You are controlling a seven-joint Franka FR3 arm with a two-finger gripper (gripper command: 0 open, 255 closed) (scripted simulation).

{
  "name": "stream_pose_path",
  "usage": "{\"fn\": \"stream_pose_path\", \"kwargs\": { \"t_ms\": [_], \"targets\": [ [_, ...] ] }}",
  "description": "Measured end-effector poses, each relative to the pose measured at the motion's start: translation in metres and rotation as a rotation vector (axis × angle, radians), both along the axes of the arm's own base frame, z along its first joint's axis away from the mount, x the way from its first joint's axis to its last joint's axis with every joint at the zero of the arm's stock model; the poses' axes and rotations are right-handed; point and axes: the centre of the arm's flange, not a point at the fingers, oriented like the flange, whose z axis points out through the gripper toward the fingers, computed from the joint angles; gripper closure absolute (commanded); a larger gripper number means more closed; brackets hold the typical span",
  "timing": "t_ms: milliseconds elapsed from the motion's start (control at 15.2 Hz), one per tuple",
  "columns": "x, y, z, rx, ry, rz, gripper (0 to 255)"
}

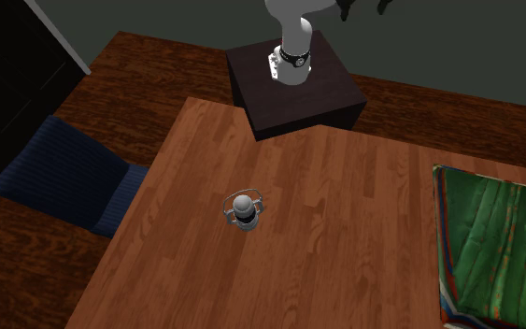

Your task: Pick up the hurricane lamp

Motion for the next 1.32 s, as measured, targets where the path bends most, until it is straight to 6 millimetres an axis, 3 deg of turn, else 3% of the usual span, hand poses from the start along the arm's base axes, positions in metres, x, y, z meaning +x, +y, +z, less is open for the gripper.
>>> {"fn": "stream_pose_path", "kwargs": {
  "t_ms": [132,264,660,1320],
  "targets": [
    [0.001,-0.006,-0.003,0.002,0.001,0.010,0],
    [0.005,-0.025,-0.010,0.009,0.003,0.049,0],
    [0.028,-0.101,-0.033,0.034,0.010,0.195,0],
    [0.095,-0.208,-0.082,0.075,0.022,0.445,0]
  ]
}}
